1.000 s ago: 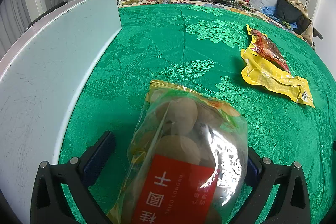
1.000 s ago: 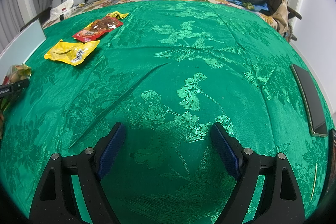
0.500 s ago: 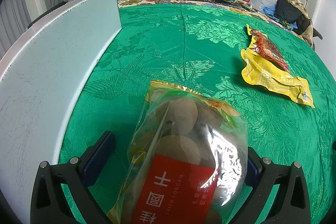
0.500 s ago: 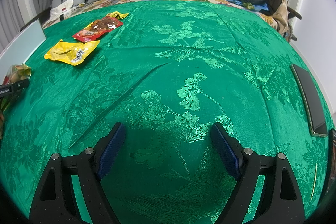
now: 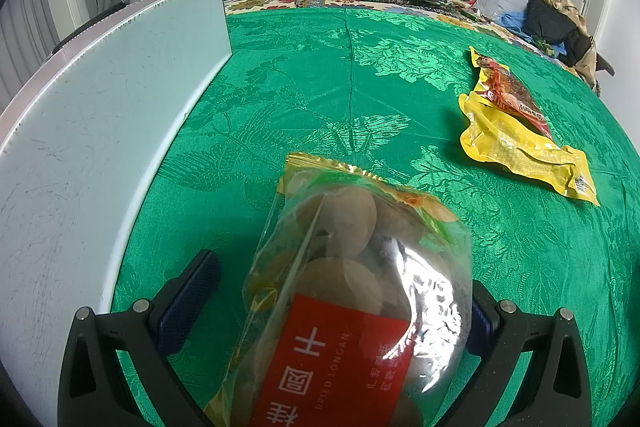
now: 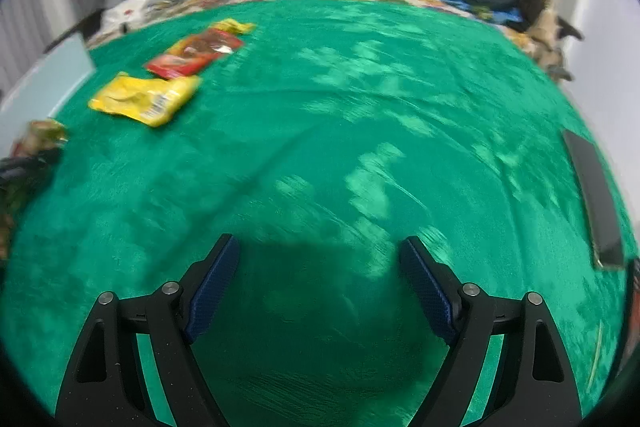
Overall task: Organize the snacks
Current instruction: 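Grasp the long yellow pouch with the right tool and lift while left holds egg bag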
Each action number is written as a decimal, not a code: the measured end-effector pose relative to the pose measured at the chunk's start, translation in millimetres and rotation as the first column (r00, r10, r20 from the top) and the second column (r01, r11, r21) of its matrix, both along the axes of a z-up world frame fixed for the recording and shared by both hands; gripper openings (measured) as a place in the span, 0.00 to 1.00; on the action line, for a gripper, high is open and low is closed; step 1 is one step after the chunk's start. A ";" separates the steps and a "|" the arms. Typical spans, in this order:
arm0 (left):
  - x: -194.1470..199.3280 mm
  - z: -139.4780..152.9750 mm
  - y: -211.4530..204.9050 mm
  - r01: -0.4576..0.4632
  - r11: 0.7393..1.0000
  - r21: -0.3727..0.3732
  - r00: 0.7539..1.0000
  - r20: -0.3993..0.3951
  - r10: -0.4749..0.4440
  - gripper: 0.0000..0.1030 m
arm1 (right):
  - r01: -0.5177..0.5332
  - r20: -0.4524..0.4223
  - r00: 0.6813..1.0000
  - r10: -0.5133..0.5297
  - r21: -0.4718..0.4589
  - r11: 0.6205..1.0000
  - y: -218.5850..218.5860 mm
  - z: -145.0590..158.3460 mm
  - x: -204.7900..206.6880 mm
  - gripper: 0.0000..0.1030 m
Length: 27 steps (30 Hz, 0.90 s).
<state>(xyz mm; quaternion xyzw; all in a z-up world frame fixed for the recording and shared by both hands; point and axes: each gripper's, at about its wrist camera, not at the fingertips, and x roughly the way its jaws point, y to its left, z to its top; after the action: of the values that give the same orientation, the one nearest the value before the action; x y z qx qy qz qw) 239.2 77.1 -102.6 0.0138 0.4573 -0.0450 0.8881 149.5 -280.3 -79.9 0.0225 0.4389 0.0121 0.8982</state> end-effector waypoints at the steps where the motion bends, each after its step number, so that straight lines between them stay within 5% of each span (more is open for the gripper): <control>1: 0.7 -0.4 -0.8 0.000 1.000 0.000 1.000 0.000 0.000 1.00 | -0.034 0.015 0.999 0.034 0.033 0.999 4.6 7.7 6.5 0.83; 5: 0.7 -0.3 -0.6 0.000 1.000 0.000 1.000 0.000 0.000 1.00 | -0.288 0.050 0.957 0.285 0.061 0.956 53.9 40.9 67.1 0.83; 10: 0.2 -0.3 0.3 0.000 1.000 0.000 1.000 0.000 0.000 1.00 | -0.485 -0.093 0.873 0.480 -0.040 0.874 121.2 29.8 150.4 0.82; 14: 0.8 -0.3 -0.4 0.000 1.000 0.000 1.000 0.000 0.000 1.00 | -0.489 -0.188 0.844 0.503 0.116 0.864 134.4 12.7 174.4 0.81; 16: 0.2 -0.3 0.3 0.000 1.000 0.001 1.000 0.000 0.000 1.00 | -0.505 -0.230 0.791 0.568 0.279 0.817 131.9 13.0 163.8 0.80; 18: 1.2 -0.5 0.0 -0.001 1.000 0.001 1.000 0.000 0.001 1.00 | -0.533 -0.236 0.759 0.606 0.307 0.788 127.5 17.9 153.1 0.80; 21: 1.7 -0.2 -0.7 -0.001 1.000 0.004 1.000 -0.001 0.001 1.00 | -0.483 -0.257 0.814 0.521 0.200 0.853 126.9 25.8 152.5 0.82; 24: 2.4 0.2 -1.2 -0.001 1.000 0.004 1.000 -0.001 0.001 1.00 | -0.398 -0.241 0.864 0.443 0.215 0.892 139.6 24.8 164.9 0.82; 27: 3.2 0.2 -1.3 0.007 1.000 0.007 1.000 -0.008 -0.007 1.00 | -0.393 -0.257 0.874 0.412 0.123 0.911 173.7 12.6 173.2 0.82</control>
<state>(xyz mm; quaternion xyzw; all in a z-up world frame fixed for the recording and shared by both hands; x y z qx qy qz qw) 242.4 75.8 -102.4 0.0185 0.4607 -0.0467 0.8861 322.8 -106.6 -67.2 -0.0377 0.5548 0.2100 0.8041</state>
